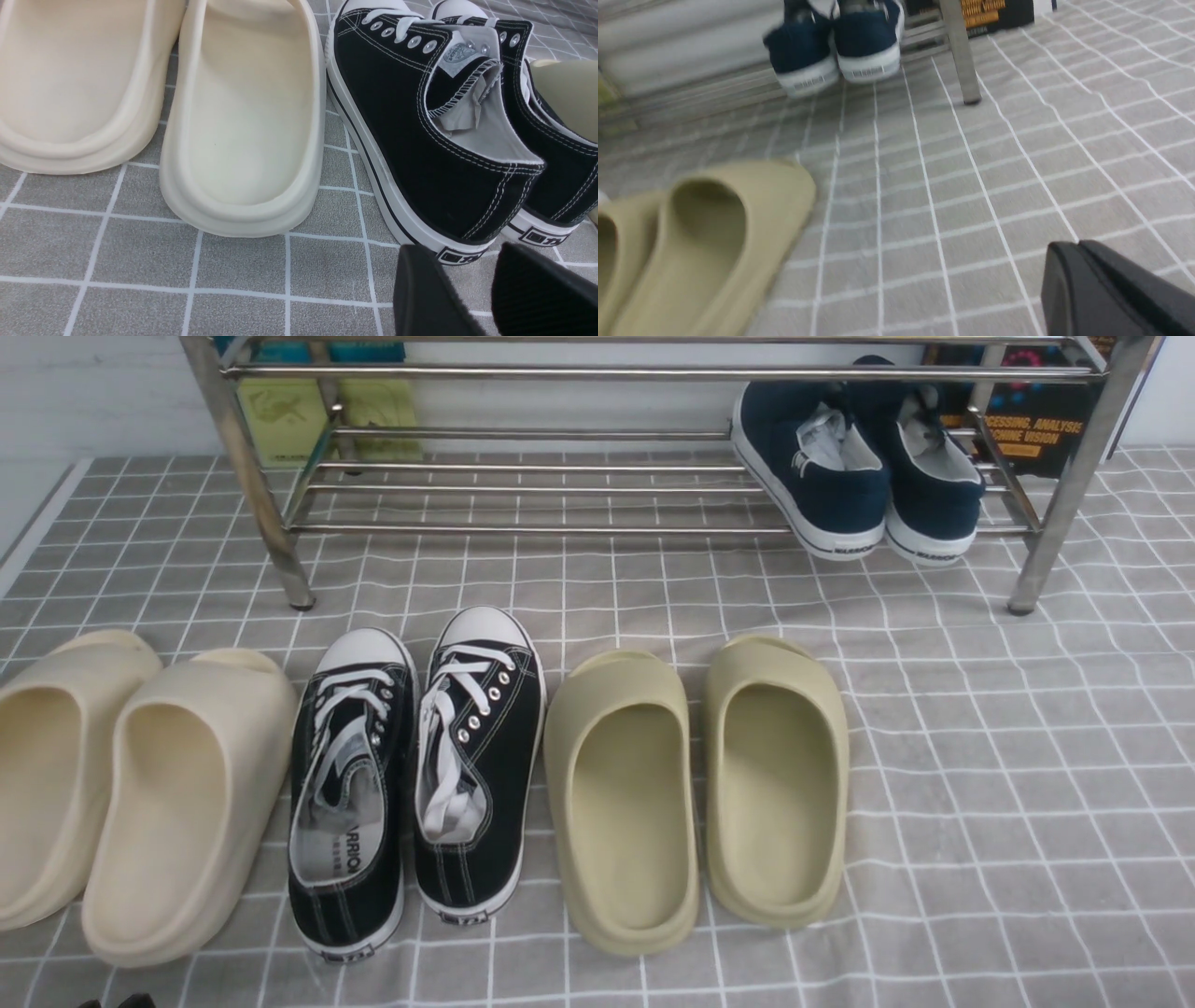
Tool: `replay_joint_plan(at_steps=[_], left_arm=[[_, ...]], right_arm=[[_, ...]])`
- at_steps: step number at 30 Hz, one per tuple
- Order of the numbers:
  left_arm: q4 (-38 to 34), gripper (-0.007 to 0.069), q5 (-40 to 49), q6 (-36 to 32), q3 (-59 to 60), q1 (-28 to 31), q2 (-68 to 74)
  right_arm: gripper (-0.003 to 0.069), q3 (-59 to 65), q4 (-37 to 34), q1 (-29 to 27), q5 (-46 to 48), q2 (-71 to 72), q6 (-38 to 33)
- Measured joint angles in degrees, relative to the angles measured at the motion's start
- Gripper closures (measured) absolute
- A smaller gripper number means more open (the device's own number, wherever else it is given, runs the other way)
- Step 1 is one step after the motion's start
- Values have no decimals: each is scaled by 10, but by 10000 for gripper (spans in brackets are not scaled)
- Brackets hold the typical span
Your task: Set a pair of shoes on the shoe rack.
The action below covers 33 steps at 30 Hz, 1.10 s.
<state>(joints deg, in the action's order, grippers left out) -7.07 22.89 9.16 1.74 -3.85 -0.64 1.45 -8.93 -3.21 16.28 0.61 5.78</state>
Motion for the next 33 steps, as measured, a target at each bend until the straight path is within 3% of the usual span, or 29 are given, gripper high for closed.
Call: replay_joint_plan(at_steps=[4,16,33], left_arm=[[0,386,0,0,0,0,0],[0,386,0,0,0,0,0],[0,386,0,0,0,0,0]], right_arm=[[622,-4,9,-1,55,0,-33],[622,-5,29,41,61,0,-29],[605,-5,30,42,61,0,-29]])
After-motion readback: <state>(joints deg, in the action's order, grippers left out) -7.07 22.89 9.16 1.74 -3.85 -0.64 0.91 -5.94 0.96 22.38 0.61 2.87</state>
